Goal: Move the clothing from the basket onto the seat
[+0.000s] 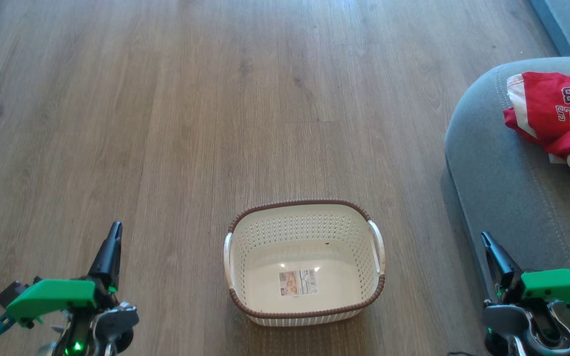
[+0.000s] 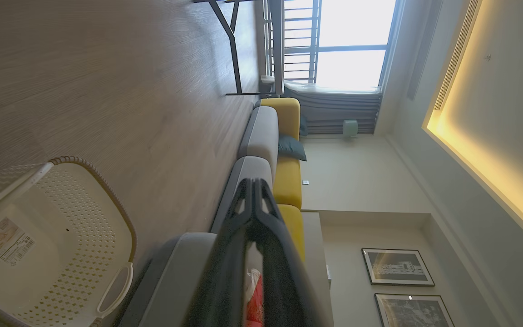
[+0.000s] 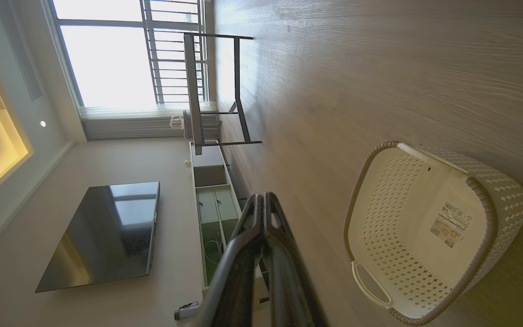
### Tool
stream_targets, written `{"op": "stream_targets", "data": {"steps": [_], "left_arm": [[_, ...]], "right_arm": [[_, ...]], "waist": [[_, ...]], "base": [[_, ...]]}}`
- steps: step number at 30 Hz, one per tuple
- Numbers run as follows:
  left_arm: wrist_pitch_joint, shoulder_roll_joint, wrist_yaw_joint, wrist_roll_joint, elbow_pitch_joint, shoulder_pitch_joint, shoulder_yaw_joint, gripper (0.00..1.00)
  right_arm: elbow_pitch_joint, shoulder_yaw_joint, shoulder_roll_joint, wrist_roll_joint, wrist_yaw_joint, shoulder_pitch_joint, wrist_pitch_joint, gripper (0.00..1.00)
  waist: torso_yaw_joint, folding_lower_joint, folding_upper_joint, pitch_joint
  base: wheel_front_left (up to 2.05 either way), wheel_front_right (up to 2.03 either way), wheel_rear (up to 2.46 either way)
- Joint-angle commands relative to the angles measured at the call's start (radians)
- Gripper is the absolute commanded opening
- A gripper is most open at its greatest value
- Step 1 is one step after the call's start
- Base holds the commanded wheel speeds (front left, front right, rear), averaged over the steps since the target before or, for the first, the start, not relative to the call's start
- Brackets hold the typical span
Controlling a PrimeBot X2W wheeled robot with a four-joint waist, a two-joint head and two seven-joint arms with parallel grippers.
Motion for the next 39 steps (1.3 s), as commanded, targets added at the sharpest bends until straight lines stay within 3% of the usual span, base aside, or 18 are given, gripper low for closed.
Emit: {"op": "stream_targets", "data": {"steps": [1, 39], "left_arm": [[0.013, -0.001, -0.012, -0.028, -0.029, -0.058, 0.05, 0.0], [0.02, -0.006, -0.015, -0.037, -0.029, -0.06, 0.06, 0.0]], "right_arm": [[-0.043, 0.015, -0.014, 0.046, 0.007, -0.057, 0.014, 0.0], [-0.045, 0.015, -0.014, 0.065, 0.007, -0.058, 0.018, 0.0]], "waist": [[-0.002, 0.0, 0.0, 0.0], [-0.003, 0.0, 0.0, 0.0]], "base": [[0.0, 0.0, 0.0], [0.0, 0.0, 0.0]]}}
